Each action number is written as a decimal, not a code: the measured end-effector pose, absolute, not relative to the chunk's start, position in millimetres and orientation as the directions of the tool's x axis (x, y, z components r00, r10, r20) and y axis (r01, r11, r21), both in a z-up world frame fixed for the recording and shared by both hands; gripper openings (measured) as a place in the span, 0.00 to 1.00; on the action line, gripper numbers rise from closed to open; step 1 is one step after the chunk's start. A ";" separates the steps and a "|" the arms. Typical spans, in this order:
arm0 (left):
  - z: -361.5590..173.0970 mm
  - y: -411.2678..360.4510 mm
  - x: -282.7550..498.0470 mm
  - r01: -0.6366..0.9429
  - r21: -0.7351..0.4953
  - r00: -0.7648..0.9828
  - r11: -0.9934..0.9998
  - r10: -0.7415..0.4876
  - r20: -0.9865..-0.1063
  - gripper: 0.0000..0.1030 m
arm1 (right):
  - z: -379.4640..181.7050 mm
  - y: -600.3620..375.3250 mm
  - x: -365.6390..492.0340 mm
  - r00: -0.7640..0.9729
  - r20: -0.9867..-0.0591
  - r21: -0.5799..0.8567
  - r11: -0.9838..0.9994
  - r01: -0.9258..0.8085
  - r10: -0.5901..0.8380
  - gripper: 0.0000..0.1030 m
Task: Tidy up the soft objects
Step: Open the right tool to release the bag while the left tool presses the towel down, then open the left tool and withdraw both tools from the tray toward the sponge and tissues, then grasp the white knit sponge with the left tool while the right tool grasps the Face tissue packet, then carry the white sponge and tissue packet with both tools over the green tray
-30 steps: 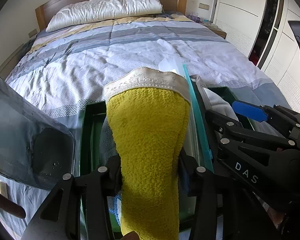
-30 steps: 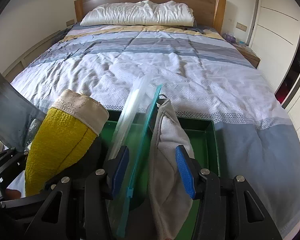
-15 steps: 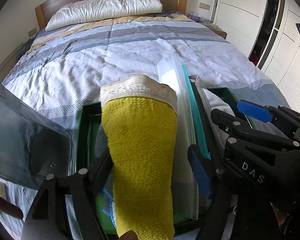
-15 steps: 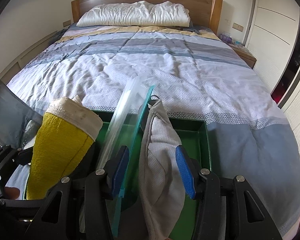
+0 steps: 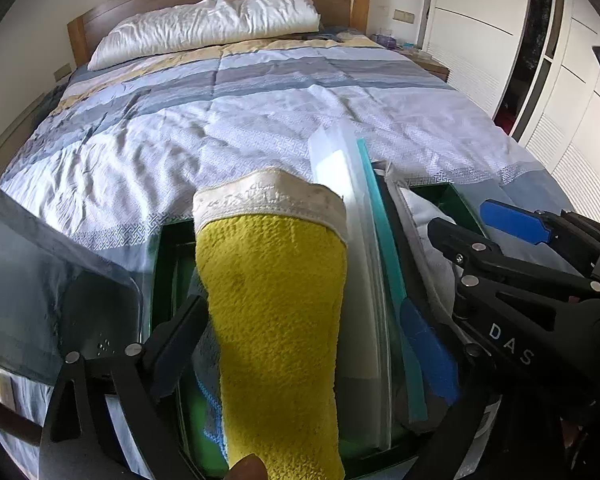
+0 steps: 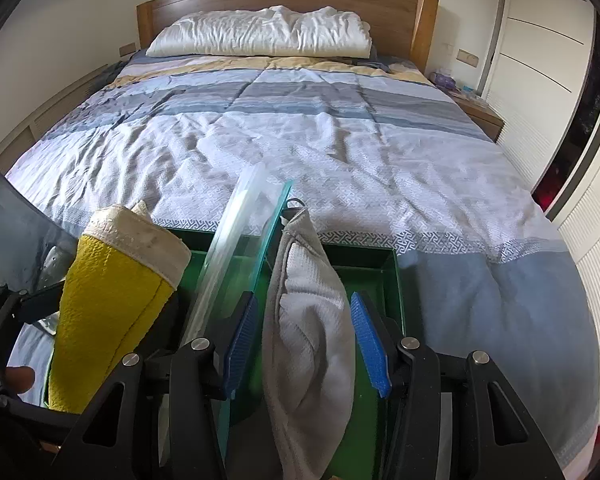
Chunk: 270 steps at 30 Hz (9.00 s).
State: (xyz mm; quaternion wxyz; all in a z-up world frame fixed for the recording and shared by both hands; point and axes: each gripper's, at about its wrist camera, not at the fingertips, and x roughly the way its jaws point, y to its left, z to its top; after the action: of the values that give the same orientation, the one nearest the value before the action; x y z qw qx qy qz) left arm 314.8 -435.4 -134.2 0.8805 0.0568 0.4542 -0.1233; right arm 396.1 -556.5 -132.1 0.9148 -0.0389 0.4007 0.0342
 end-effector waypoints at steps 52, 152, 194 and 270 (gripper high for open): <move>-77.1 -443.0 253.1 0.316 -0.044 0.609 0.948 -0.238 -0.757 0.95 | -46.5 -583.8 312.5 0.748 -0.658 -0.118 0.993 0.015 -0.089 0.48; -208.2 76.2 239.1 -0.022 0.031 0.428 0.999 0.037 -0.903 0.94 | -201.8 -61.6 336.6 0.444 -0.851 0.127 0.929 -0.347 0.282 0.57; -207.9 77.5 243.9 -0.046 0.000 0.428 0.999 0.020 -0.904 0.85 | -206.1 -118.8 304.4 0.450 -0.866 0.060 0.939 -0.338 0.218 0.55; -133.7 -119.6 124.5 0.254 -0.040 0.435 0.966 -0.151 -0.888 0.05 | -123.1 -273.8 142.0 0.615 -0.778 -0.103 0.939 -0.327 0.129 0.48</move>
State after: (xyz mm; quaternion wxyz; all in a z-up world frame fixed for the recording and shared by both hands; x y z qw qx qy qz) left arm 124.5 -119.6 -133.7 0.8455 0.0500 0.5180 -0.1197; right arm 142.0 -273.8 -123.1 0.8909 -0.1182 0.4195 0.1278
